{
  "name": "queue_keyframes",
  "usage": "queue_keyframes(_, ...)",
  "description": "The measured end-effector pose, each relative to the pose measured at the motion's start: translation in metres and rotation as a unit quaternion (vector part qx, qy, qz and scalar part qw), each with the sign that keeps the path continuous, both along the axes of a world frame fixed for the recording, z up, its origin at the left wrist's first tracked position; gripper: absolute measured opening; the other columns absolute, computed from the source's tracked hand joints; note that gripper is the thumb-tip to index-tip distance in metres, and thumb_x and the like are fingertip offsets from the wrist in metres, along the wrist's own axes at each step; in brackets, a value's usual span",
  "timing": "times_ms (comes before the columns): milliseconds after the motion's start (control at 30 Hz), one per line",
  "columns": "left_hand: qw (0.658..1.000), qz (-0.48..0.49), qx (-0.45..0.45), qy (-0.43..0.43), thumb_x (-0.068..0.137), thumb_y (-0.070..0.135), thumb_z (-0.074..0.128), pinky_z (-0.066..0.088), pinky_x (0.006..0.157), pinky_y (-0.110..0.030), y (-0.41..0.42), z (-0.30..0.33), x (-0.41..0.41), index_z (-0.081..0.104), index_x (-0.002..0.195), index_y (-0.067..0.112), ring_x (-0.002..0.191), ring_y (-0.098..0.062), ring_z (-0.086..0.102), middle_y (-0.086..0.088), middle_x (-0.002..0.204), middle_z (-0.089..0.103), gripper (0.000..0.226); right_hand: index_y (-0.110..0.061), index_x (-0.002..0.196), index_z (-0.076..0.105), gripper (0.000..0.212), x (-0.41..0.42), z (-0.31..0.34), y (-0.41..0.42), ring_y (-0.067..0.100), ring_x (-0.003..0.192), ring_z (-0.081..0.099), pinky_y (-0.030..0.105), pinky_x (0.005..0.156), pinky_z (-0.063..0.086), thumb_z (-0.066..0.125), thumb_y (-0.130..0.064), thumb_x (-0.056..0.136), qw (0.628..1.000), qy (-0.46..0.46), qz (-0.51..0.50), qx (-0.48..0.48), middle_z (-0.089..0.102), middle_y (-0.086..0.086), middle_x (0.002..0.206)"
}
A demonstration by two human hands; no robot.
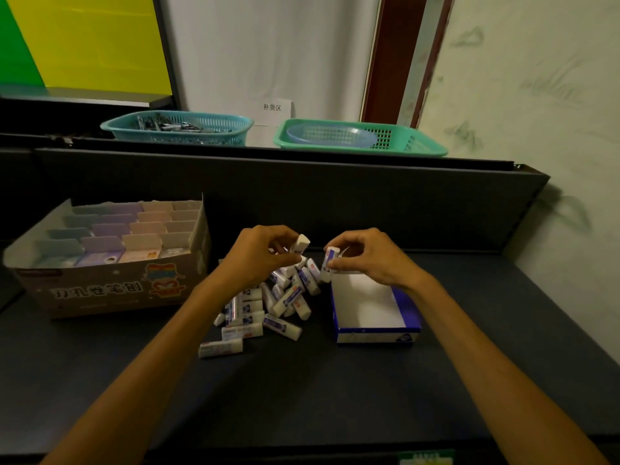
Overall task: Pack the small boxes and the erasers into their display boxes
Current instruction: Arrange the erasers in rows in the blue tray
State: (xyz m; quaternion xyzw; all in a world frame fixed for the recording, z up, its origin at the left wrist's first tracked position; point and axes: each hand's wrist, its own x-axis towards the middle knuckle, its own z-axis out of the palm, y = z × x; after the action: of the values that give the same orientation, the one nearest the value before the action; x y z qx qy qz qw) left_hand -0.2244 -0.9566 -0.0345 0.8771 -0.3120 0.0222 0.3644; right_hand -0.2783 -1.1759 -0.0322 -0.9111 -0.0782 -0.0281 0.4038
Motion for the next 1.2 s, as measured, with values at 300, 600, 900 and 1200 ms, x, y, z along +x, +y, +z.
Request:
queue_keyframes(300, 0.999, -0.023, 0.040, 0.001, 0.089, 0.023, 0.061, 0.042, 0.071, -0.015, -0.040, 0.006, 0.000, 0.055, 0.125, 0.026, 0.085, -0.002, 0.055, 0.010, 0.102, 0.057, 0.036, -0.019, 0.102, 0.063, 0.026, -0.011, 0.002, -0.047, 0.006, 0.090, 0.068, 0.018, 0.073, 0.054, 0.072, -0.009, 0.079, 0.990, 0.000, -0.036, 0.137, 0.069, -0.003, 0.099)
queue_keyframes(600, 0.997, -0.050, 0.054, -0.023, 0.089, 0.021, 0.060, 0.040, 0.066, -0.009, -0.072, 0.008, 0.002, 0.057, 0.120, 0.026, 0.077, 0.008, 0.050, 0.017, 0.095, 0.054, 0.031, -0.018, 0.097, 0.059, 0.027, -0.010, -0.007, -0.082, 0.010, 0.093, 0.068, 0.025, 0.075, 0.057, 0.074, -0.007, 0.077, 0.990, -0.006, -0.050, 0.135, 0.066, 0.002, 0.102)
queue_keyframes(900, 0.999, -0.047, 0.021, 0.015, 0.081, 0.014, 0.069, 0.050, 0.079, -0.018, -0.094, 0.002, 0.008, 0.057, 0.108, 0.032, 0.092, 0.000, 0.058, 0.015, 0.105, 0.058, 0.034, -0.028, 0.108, 0.064, 0.029, -0.004, -0.012, -0.103, 0.003, 0.098, 0.063, 0.017, 0.072, 0.053, 0.069, -0.013, 0.083, 0.995, -0.004, -0.031, 0.090, 0.062, -0.010, 0.108)
queue_keyframes(1200, 0.996, -0.021, 0.090, -0.019, 0.085, 0.018, 0.066, 0.042, 0.058, -0.014, -0.106, 0.000, 0.006, 0.062, 0.111, 0.027, 0.073, -0.004, 0.055, 0.013, 0.106, 0.052, 0.028, -0.023, 0.102, 0.065, 0.020, 0.002, -0.013, -0.117, 0.006, 0.089, 0.068, 0.017, 0.072, 0.055, 0.068, -0.013, 0.084, 0.996, -0.011, -0.007, 0.085, 0.067, -0.006, 0.100)
